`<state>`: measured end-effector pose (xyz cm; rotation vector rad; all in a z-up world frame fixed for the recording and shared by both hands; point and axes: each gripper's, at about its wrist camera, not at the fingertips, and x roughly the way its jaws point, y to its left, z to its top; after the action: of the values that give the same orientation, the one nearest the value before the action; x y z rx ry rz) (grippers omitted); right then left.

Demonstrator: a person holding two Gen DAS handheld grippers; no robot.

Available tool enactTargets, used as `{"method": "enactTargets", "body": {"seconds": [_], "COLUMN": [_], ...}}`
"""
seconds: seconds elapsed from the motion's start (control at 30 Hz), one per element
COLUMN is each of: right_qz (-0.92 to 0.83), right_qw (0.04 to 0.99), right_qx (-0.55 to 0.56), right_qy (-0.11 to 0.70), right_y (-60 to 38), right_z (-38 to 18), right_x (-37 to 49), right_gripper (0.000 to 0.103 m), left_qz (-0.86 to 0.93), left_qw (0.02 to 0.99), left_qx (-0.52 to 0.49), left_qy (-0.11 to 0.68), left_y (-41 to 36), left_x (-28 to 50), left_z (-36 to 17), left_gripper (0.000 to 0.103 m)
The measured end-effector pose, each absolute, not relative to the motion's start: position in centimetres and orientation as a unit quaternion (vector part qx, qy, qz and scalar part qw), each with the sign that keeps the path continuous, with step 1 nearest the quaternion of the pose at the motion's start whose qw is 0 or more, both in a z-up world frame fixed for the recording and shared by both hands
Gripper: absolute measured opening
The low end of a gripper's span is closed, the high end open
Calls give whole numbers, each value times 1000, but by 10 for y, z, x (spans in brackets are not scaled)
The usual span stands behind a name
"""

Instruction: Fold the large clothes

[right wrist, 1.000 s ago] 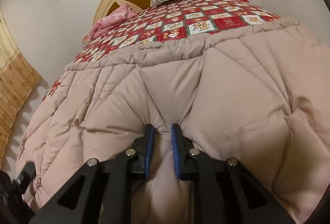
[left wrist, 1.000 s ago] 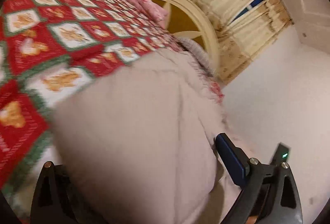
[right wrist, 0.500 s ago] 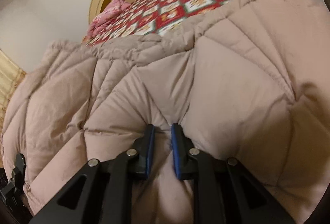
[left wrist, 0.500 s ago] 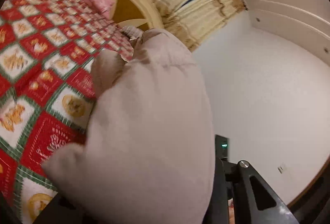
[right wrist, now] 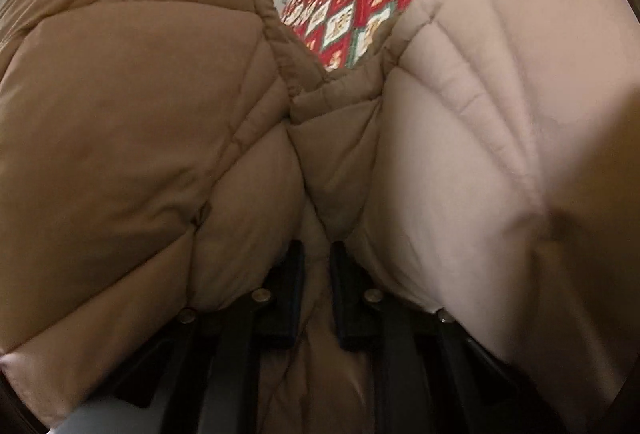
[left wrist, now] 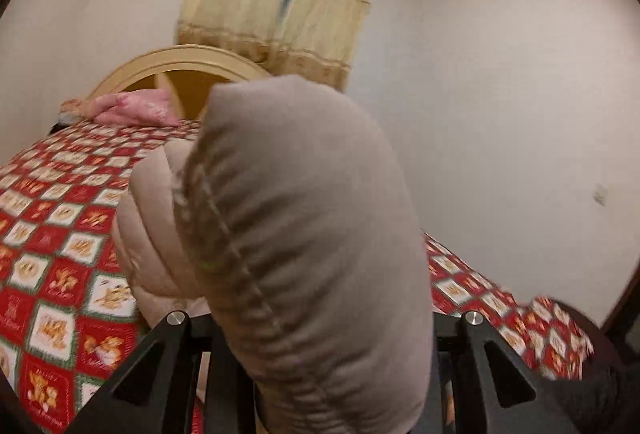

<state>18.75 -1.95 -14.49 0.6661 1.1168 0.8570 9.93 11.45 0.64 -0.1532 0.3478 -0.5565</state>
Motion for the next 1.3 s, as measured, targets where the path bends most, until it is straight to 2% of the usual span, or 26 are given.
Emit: {"method": "enactTargets", "body": {"seconds": [0.07,0.3,0.43,0.57,0.6,0.63,0.67,0.73,0.97,1.0,1.03,1.07,1.1,1.13,1.17,1.2,1.3], "right_qz": [381,293,214,184,179,174,171,161,169,179,195,198,181,171,175,191,201], "right_qw": [719,788,818,818,821,824,826,830,834,836,840,845,856,860,860,856,877], "right_qx": [298,311,341,379,378,378,379,386,403,399,385,367,332,309,289,275,204], "right_qy": [499,444,410,392,388,384,380,370,337,331,330,335,353,369,382,395,386], "right_y": [-52,-203,-281,-325,-330,-333,-336,-345,-354,-350,-340,-332,-320,-310,-298,-283,-247], "right_z": [-137,-113,-121,-131,-132,-134,-133,-134,-116,-110,-102,-95,-91,-94,-97,-99,-96], "right_x": [179,132,108,101,99,97,94,88,94,97,106,119,133,143,151,162,169], "right_gripper": [21,21,21,22,24,34,49,64,64,66,72,73,73,60,27,23,23], "left_qz": [-288,-346,-352,-355,-358,-360,-362,-366,-378,-377,-377,-377,-375,-373,-372,-365,-369], "left_qw": [942,913,890,876,872,870,868,867,867,867,868,867,866,864,859,854,845], "left_qx": [-35,95,200,250,256,261,263,264,263,262,262,265,271,285,301,326,352], "left_qy": [168,195,210,210,212,214,215,212,191,191,190,189,188,184,182,176,162], "left_y": [86,-29,-97,-131,-135,-138,-139,-137,-128,-123,-122,-123,-122,-121,-120,-116,-96], "left_x": [96,91,80,76,76,76,77,77,62,61,58,56,53,46,39,30,10], "left_z": [5,-21,-59,-86,-92,-96,-100,-105,-118,-120,-118,-118,-118,-117,-116,-114,-107], "left_gripper": [29,29,30,34,35,36,36,37,39,39,39,39,40,45,48,51,56]}}
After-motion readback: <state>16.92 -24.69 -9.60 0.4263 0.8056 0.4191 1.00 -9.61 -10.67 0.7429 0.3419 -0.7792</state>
